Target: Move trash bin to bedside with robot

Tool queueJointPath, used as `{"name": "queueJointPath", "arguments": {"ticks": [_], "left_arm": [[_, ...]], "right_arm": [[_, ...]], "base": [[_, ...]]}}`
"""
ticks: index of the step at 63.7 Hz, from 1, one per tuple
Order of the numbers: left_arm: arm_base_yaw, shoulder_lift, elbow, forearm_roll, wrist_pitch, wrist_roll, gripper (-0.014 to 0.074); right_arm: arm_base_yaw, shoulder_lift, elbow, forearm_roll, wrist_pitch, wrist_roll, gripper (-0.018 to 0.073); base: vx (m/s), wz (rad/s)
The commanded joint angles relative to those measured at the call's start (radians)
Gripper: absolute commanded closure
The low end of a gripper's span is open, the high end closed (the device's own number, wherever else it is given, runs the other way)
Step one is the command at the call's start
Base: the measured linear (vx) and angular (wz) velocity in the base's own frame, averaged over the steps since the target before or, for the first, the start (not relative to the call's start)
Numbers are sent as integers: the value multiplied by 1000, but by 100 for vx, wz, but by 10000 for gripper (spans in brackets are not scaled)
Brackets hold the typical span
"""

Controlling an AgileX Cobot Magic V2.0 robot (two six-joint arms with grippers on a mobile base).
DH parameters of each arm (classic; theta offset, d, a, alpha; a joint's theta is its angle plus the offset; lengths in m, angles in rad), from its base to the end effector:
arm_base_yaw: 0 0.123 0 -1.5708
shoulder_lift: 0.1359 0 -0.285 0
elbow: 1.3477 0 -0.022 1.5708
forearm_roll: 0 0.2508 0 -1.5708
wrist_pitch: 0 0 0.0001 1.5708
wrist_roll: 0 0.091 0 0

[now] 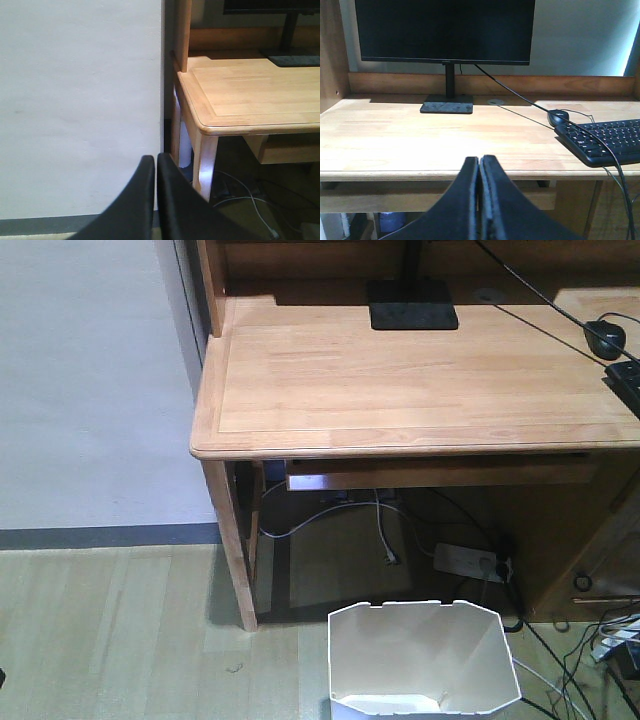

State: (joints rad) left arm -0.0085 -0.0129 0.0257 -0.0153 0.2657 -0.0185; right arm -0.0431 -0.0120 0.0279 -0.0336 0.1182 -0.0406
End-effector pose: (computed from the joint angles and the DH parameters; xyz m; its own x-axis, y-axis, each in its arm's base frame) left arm 0.0549 -0.0008 0.1811 -0.1904 -0.0316 -0.9812 0.0061 0.9994 -0.0334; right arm 0.0566 -0.0028 0.1937 -0.0501 -0.0718 -0.9962 0.0435 0.9963 -0.0740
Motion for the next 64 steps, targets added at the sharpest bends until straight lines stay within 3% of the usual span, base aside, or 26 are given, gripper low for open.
{"name": "queueJointPath", "arguments": {"ticks": [1,64], "left_arm": [[-3,-14,19,-3,-69,-4,602],[-3,-14,19,-3,-69,-4,602]], "right_arm": [[-4,-11,7,-1,-74,-3,568],[-4,-11,7,-1,-79,-3,568]], "base": [[0,0],[0,0]]}}
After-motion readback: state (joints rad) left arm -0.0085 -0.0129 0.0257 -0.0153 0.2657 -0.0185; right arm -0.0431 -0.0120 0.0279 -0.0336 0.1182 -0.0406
